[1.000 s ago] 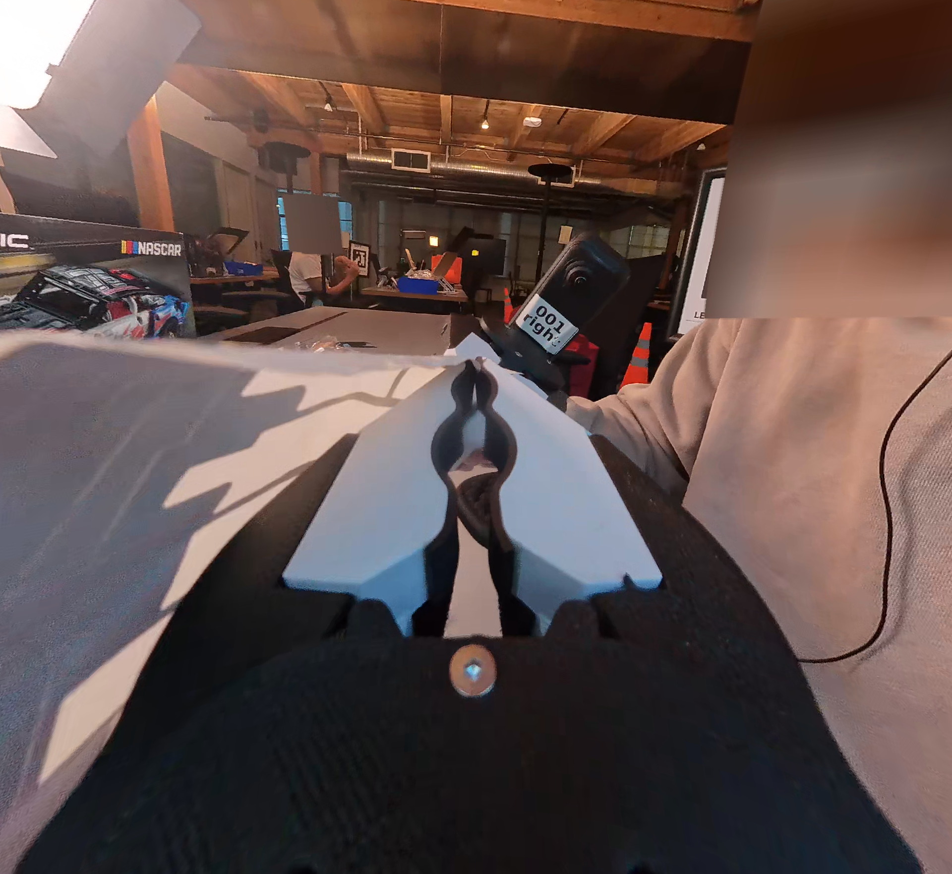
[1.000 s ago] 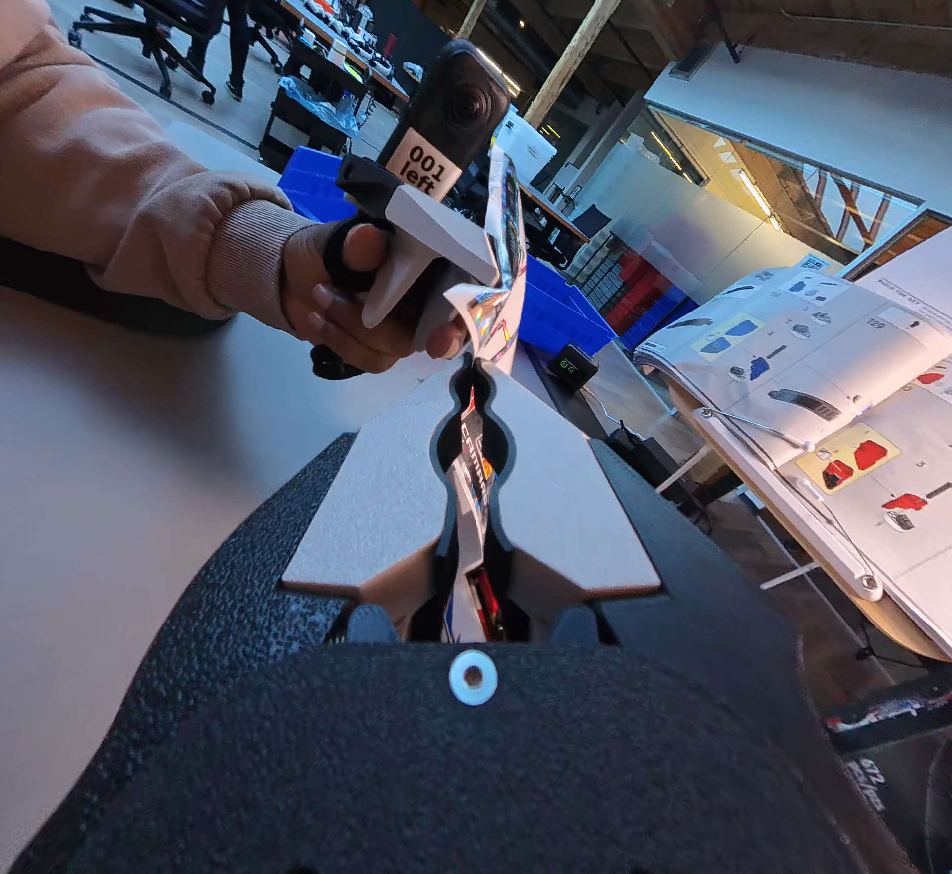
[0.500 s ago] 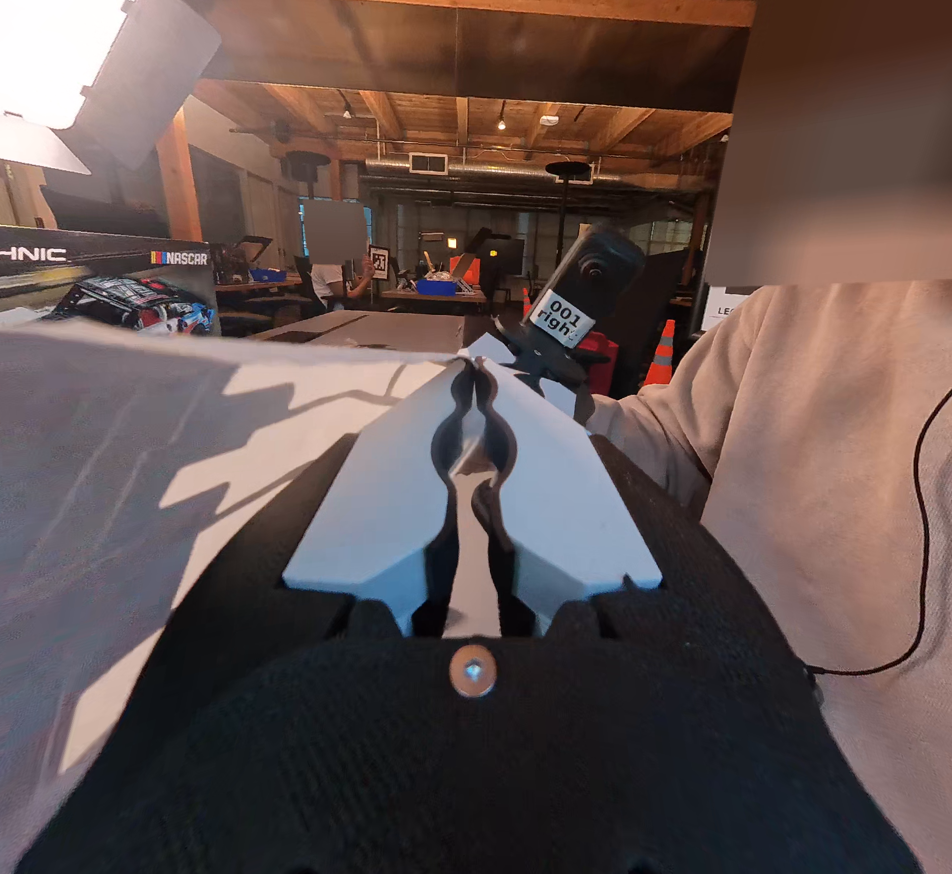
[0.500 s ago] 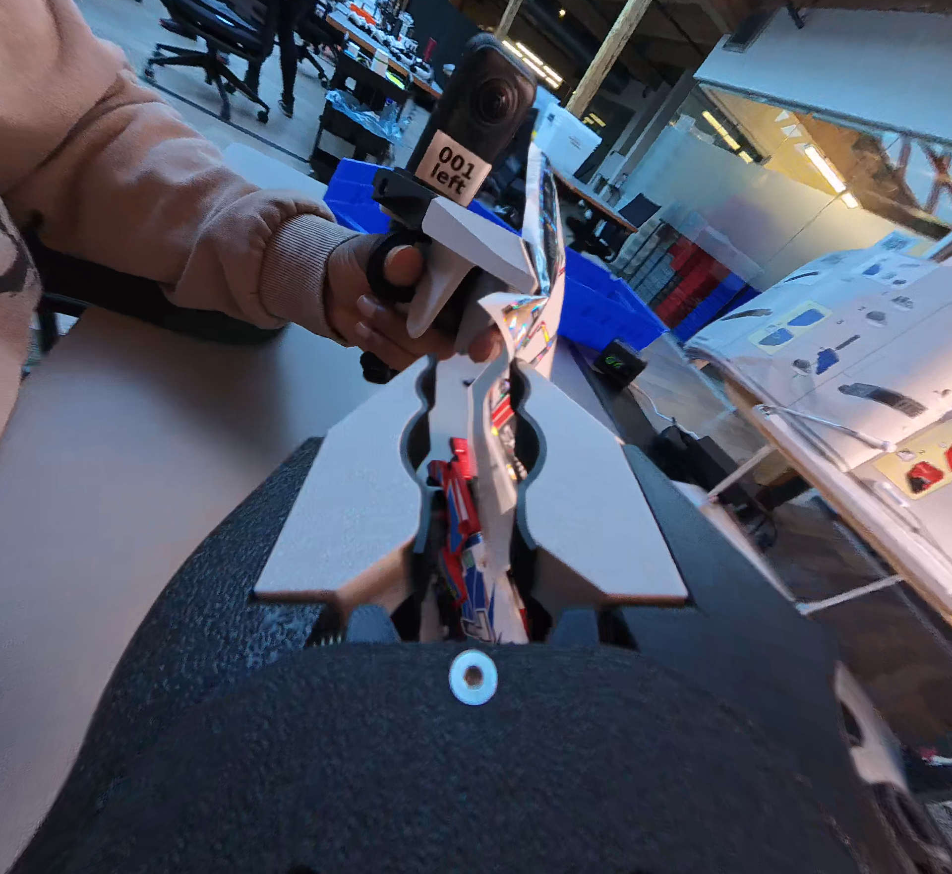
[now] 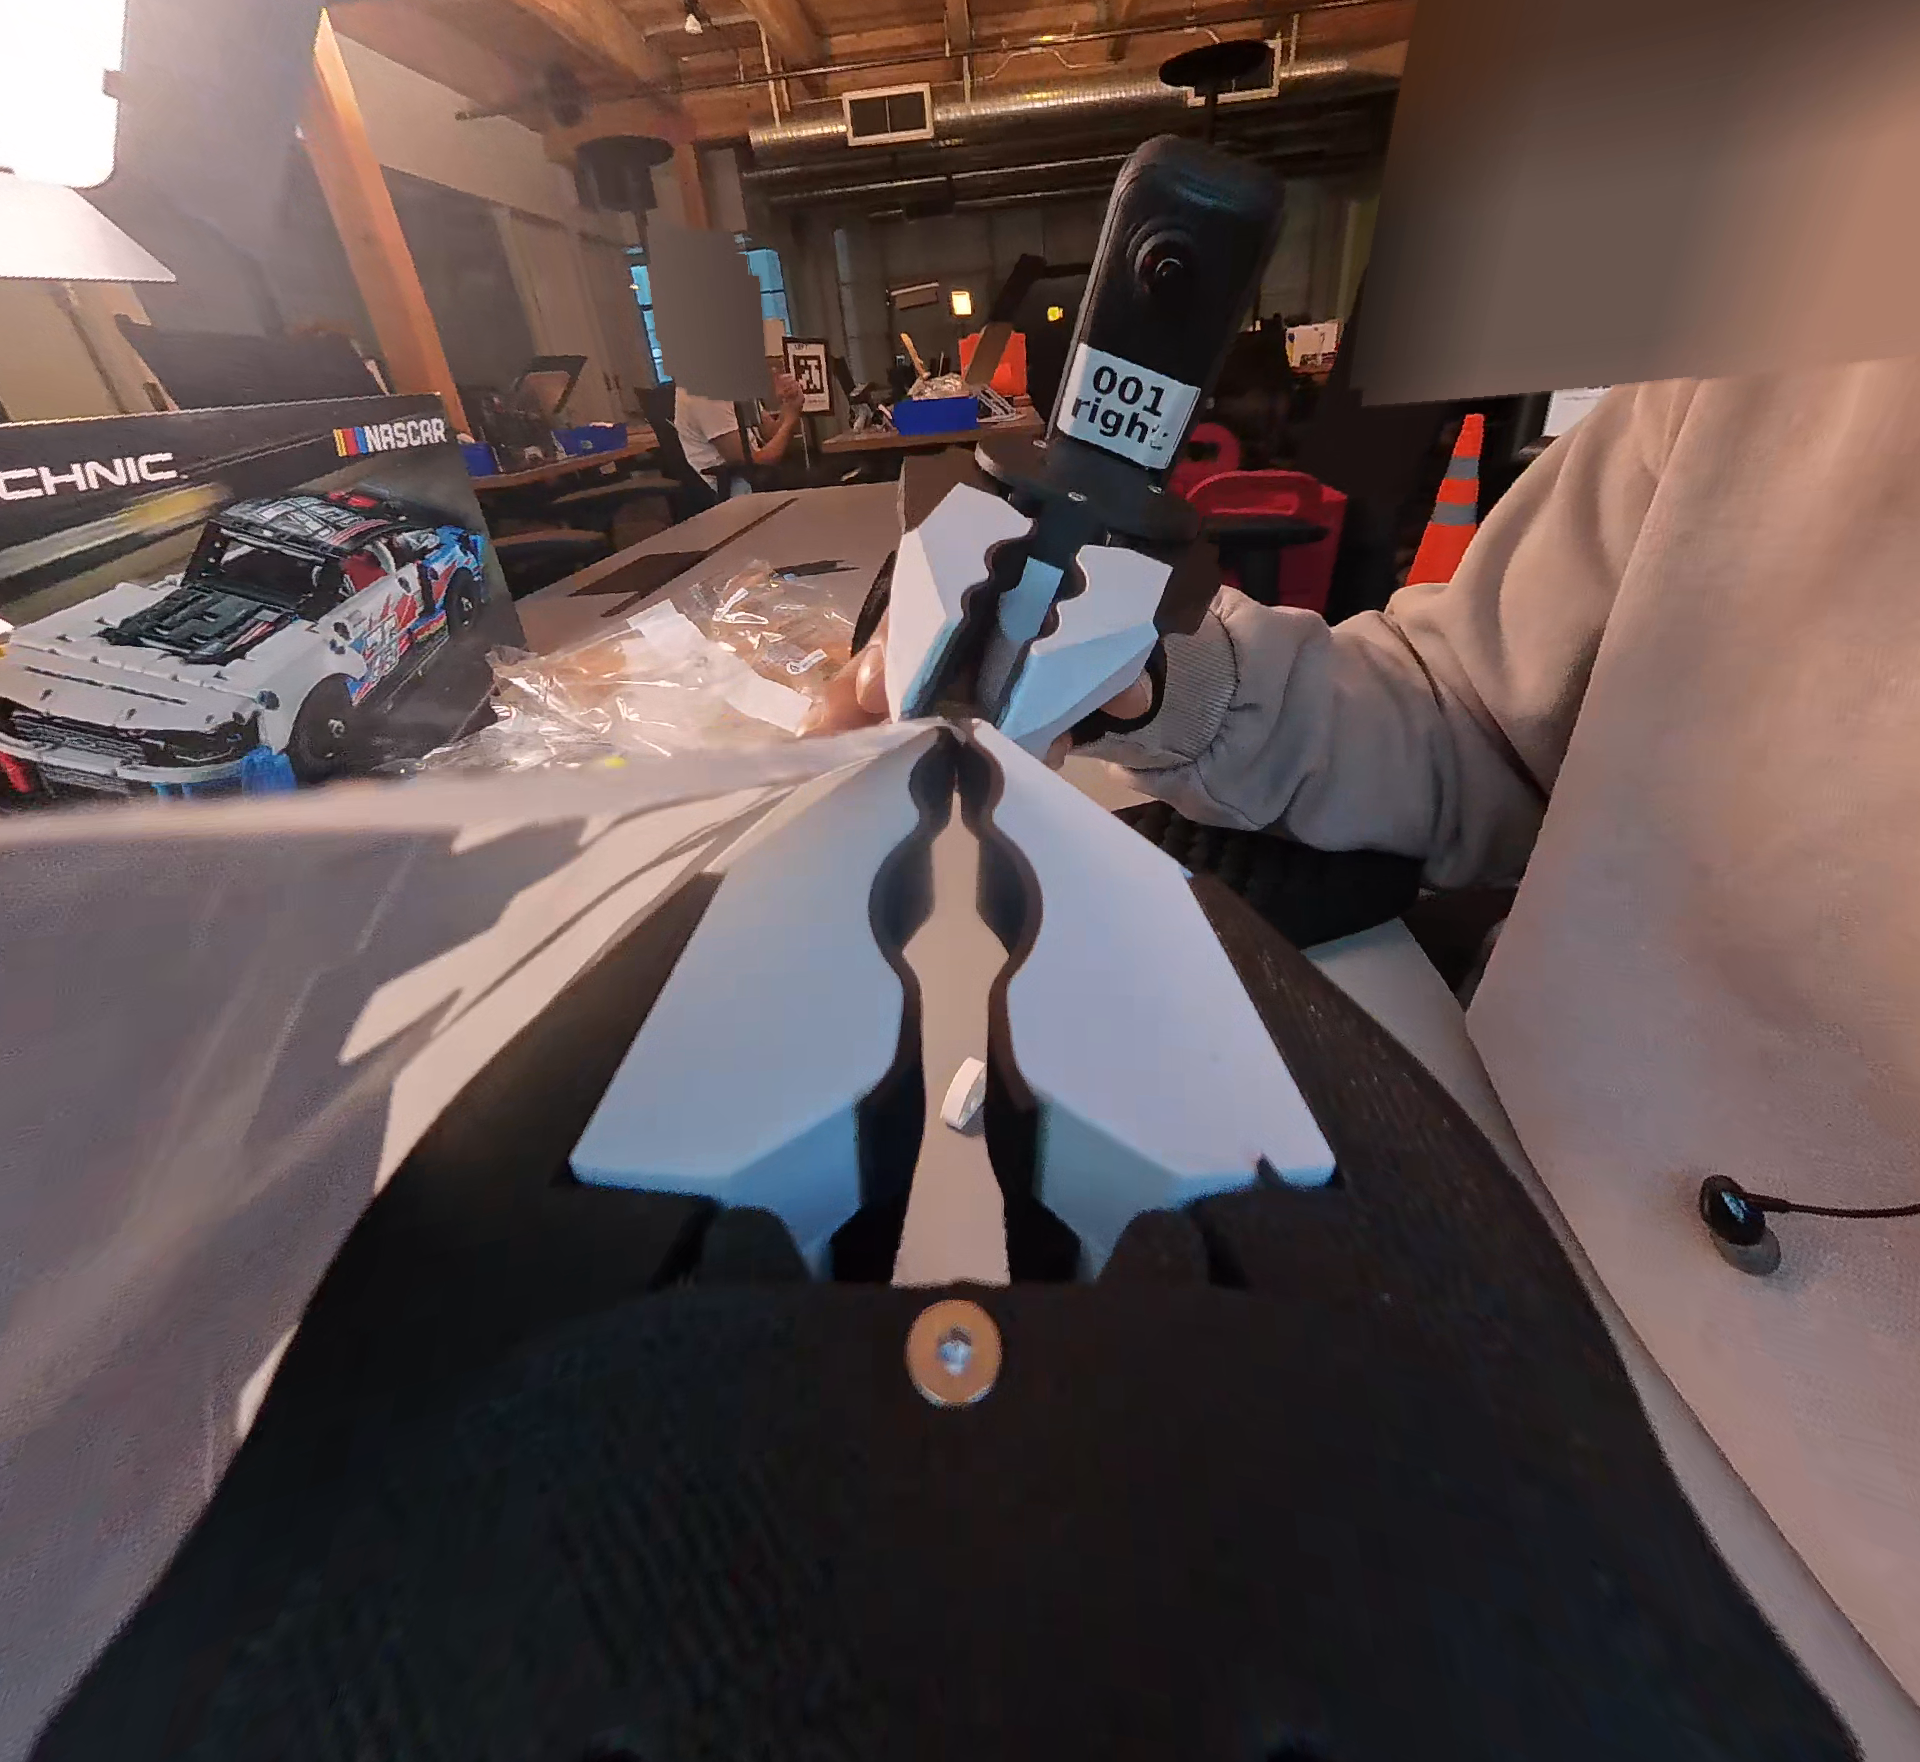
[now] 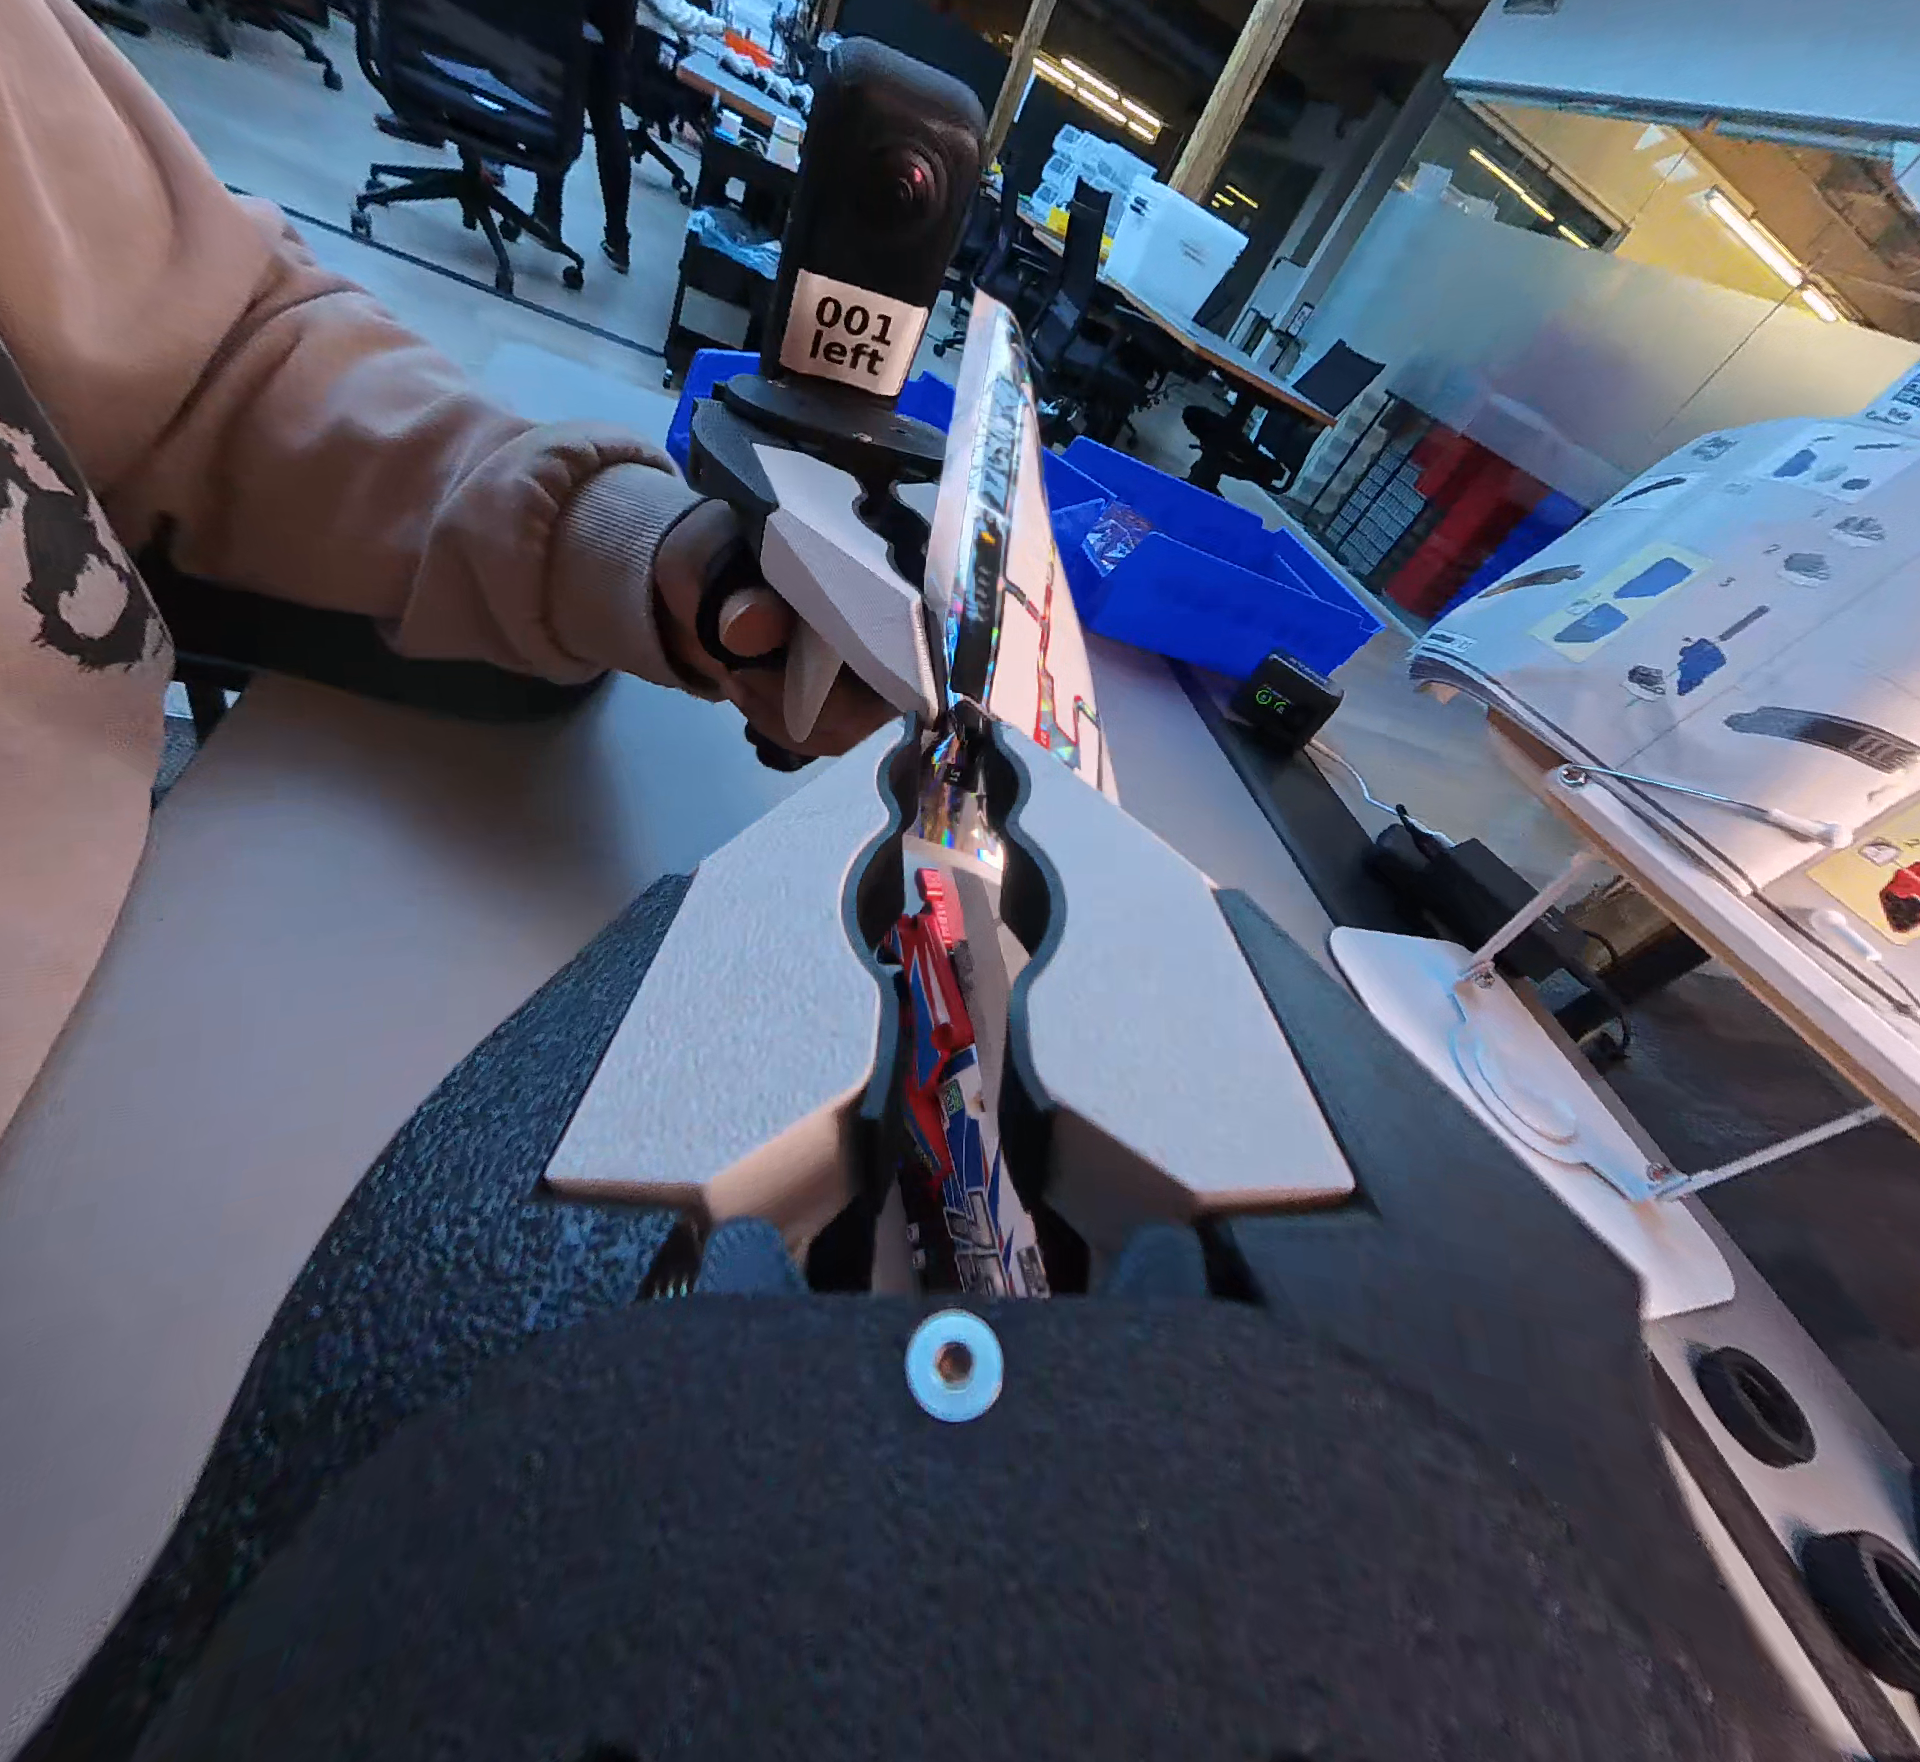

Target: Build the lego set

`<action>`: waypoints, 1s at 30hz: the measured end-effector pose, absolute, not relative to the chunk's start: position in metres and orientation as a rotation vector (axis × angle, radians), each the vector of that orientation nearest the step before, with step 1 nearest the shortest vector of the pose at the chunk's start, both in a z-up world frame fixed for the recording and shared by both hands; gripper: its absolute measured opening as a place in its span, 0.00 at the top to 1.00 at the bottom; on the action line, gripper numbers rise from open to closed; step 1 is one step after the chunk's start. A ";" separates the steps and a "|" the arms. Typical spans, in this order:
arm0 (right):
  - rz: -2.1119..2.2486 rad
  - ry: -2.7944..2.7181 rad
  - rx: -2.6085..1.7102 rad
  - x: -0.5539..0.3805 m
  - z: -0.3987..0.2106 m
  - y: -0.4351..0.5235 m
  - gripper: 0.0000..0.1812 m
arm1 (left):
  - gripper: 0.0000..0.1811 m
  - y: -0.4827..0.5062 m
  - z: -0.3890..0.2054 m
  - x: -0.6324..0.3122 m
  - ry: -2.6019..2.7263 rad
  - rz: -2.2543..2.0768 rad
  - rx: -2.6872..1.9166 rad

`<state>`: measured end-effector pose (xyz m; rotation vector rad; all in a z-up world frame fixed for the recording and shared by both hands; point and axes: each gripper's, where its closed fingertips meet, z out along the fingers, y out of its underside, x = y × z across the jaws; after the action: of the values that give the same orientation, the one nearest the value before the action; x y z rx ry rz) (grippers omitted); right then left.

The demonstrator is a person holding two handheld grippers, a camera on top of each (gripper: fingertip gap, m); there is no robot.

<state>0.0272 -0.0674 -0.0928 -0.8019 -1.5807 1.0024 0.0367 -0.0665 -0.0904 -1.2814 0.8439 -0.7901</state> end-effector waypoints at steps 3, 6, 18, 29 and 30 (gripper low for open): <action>1.056 -1.629 -0.793 0.031 -0.097 -0.074 0.96 | 1.00 -0.072 -0.094 0.041 0.890 -0.814 -1.281; 1.114 -1.649 -0.795 0.032 -0.101 -0.078 0.97 | 1.00 -0.075 -0.097 0.043 0.923 -0.818 -1.288; 1.403 -1.693 -0.874 0.038 -0.112 -0.083 1.00 | 1.00 -0.083 -0.111 0.047 1.028 -0.802 -1.327; 1.439 -1.653 -0.917 0.036 -0.111 -0.078 1.00 | 1.00 -0.076 -0.112 0.044 0.999 -0.774 -1.361; 1.411 -1.651 -0.919 0.036 -0.112 -0.076 1.00 | 1.00 -0.074 -0.113 0.043 0.998 -0.756 -1.372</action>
<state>0.0355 -0.0758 -0.1123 -0.9189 -1.6511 1.4112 0.0434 -0.0741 -0.1128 -1.3719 0.9984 -0.7562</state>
